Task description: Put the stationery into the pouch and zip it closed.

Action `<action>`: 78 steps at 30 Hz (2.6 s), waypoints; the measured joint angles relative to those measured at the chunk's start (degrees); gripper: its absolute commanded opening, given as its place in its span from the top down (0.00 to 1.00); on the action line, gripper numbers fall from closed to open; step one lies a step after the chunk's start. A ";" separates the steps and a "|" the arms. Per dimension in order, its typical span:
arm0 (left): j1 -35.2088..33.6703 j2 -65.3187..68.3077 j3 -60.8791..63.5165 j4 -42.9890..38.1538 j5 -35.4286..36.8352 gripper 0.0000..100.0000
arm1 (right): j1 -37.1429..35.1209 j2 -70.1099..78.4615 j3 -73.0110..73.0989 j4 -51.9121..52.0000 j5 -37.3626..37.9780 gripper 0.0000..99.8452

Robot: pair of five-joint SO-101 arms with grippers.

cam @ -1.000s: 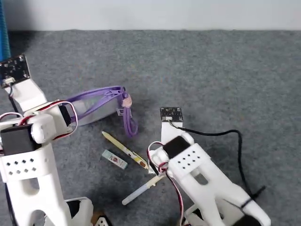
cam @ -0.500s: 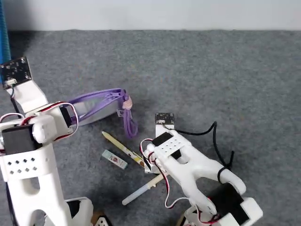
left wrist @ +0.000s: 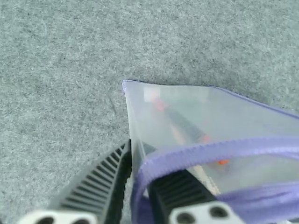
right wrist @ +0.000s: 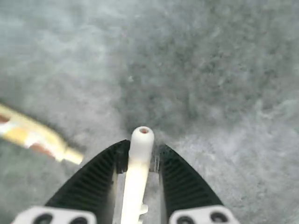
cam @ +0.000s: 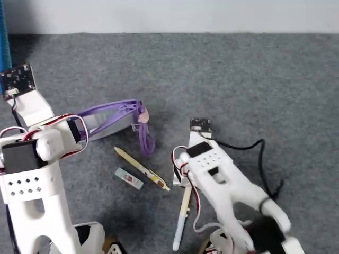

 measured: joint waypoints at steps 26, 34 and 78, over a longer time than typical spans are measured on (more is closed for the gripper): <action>0.97 0.00 0.00 0.00 0.35 0.99 | -4.57 -56.53 -9.49 -10.99 17.76 0.99; 4.31 0.00 0.00 0.00 2.99 0.99 | -9.41 -56.09 -9.49 -31.47 17.85 0.99; 4.04 0.00 0.09 0.00 3.16 0.99 | -14.68 -45.98 -3.25 -28.75 24.44 0.73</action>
